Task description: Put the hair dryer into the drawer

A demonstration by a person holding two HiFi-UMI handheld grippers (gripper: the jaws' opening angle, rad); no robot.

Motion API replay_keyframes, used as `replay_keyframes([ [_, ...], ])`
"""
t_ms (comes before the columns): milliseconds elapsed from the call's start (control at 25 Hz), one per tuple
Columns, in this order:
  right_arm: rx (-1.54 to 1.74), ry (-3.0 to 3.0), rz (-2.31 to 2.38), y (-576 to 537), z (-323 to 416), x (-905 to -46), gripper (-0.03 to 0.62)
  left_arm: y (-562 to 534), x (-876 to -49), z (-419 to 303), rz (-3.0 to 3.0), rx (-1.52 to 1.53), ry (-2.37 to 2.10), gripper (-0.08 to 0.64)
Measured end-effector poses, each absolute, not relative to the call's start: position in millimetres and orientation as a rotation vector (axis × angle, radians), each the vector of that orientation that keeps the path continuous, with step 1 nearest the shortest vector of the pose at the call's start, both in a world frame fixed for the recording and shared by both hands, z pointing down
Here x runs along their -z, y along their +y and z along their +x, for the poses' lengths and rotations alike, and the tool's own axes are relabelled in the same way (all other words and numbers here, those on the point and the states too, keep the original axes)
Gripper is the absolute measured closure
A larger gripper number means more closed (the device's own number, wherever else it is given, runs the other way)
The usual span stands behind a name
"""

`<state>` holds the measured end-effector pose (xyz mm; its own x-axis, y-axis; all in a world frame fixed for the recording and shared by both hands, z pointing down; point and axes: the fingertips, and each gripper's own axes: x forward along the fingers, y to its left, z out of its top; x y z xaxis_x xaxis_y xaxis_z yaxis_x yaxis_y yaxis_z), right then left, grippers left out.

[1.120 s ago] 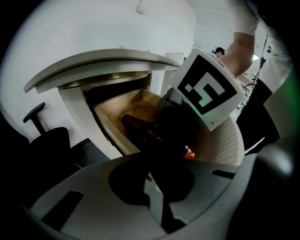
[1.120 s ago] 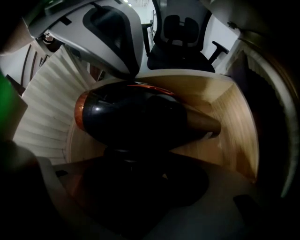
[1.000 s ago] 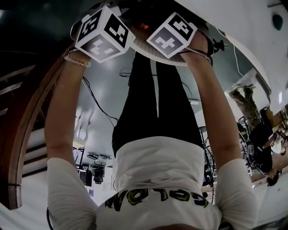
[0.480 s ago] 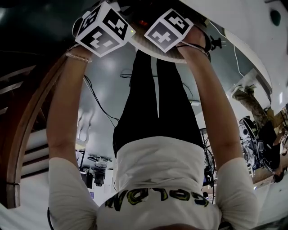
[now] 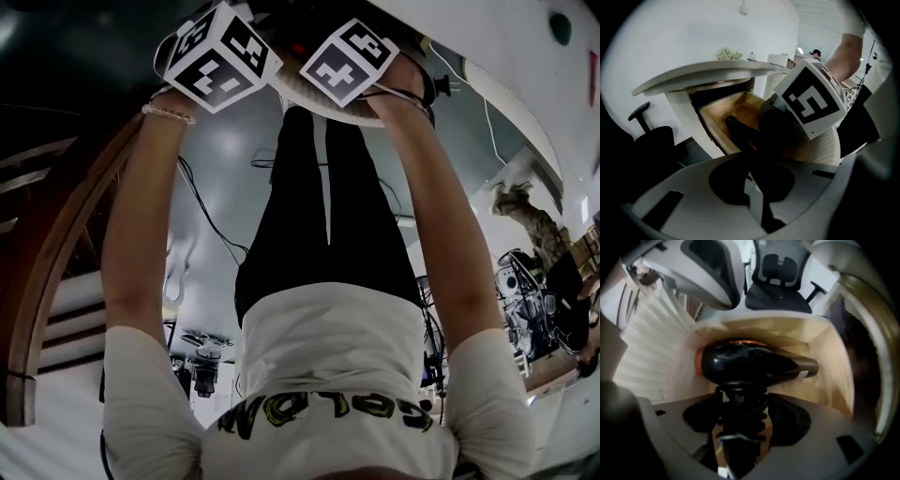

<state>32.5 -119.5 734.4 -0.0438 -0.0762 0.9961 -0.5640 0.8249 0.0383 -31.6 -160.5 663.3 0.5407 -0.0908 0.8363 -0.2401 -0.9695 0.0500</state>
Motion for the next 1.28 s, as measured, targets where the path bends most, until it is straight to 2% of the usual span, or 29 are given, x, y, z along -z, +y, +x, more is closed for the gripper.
replay_keyframes([
  [320, -0.509, -1.680, 0.549, -103.4, 36.0, -679.7, 0.295, -147.5, -609.6, -30.6, 2.601, -1.283, -0.485, 0.549],
  [560, -0.578, -1.825, 0.635, -93.3, 38.2, -605.4, 0.347, -128.8, -536.3, -28.2, 2.532, -0.975, -0.667, 0.549],
  [840, -0.603, -2.094, 0.863, -107.7, 53.0, -480.0, 0.408, -129.6, -422.4, -20.4, 2.572, -0.685, -0.869, 0.549],
  [1280, -0.359, -2.381, 1.227, -114.1, 83.3, -269.2, 0.474, -111.6, -240.8, -6.9, 2.711, -0.314, -1.142, 0.549],
])
